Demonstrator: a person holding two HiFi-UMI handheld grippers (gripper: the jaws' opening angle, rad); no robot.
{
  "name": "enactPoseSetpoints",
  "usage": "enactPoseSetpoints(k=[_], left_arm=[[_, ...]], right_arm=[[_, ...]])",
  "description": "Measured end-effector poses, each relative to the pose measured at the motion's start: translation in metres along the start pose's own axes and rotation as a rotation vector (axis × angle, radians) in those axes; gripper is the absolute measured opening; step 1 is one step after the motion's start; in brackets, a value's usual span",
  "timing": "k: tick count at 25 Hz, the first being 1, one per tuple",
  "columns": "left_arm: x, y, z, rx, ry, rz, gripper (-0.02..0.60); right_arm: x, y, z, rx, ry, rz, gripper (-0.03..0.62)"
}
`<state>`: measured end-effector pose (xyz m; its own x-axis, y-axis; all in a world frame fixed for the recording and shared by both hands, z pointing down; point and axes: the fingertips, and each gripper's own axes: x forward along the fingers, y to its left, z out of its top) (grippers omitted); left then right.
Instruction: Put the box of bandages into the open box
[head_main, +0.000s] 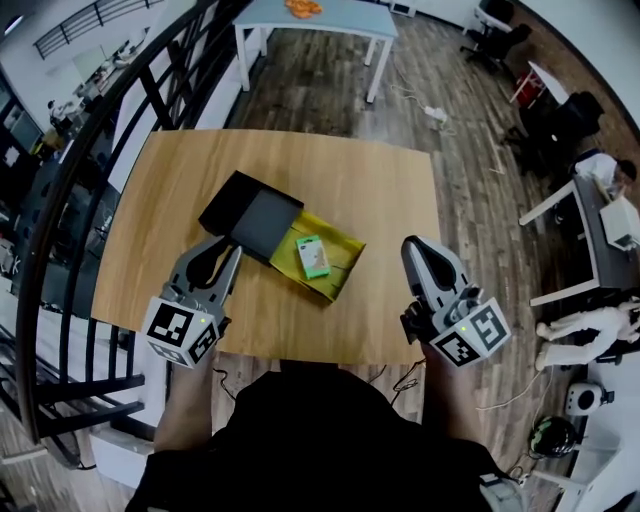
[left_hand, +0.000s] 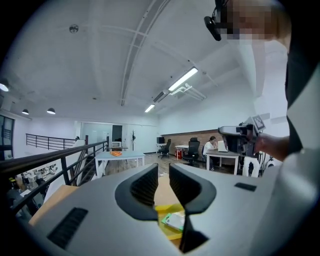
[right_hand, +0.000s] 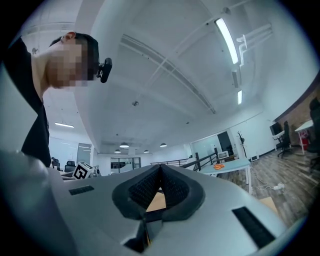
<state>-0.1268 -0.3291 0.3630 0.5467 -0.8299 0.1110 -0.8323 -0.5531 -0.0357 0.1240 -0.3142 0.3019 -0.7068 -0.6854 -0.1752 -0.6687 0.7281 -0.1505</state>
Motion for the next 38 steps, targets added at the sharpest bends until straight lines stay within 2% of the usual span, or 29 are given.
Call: enactPoseSetpoints(k=[6, 14, 26, 29, 33, 36, 38], left_arm=[[0.009, -0.015, -0.001, -0.006, 0.009, -0.008, 0.063], [0.019, -0.032, -0.009, -0.033, 0.017, -0.024, 0.058], [0.024, -0.039, -0.008, -0.017, 0.02, -0.026, 0.054], [0.022, -0.037, -0.005, -0.008, -0.001, -0.025, 0.052], [0.019, -0.047, 0.0, 0.046, -0.04, -0.085, 0.026], [0.019, -0.062, -0.001, 0.094, -0.022, -0.14, 0.017], [0.02, -0.067, -0.004, 0.096, -0.007, -0.155, 0.015]], right_arm=[[-0.02, -0.016, -0.006, 0.021, 0.0, -0.04, 0.035], [-0.032, -0.016, -0.002, 0.0, -0.002, -0.027, 0.035], [-0.033, -0.025, -0.008, 0.007, 0.013, -0.028, 0.035], [-0.03, -0.024, -0.009, 0.015, 0.01, -0.025, 0.035], [-0.029, -0.024, -0.009, 0.03, 0.006, -0.023, 0.035], [-0.029, -0.024, -0.011, 0.043, 0.008, -0.025, 0.035], [-0.029, -0.024, -0.013, 0.049, 0.007, -0.024, 0.035]])
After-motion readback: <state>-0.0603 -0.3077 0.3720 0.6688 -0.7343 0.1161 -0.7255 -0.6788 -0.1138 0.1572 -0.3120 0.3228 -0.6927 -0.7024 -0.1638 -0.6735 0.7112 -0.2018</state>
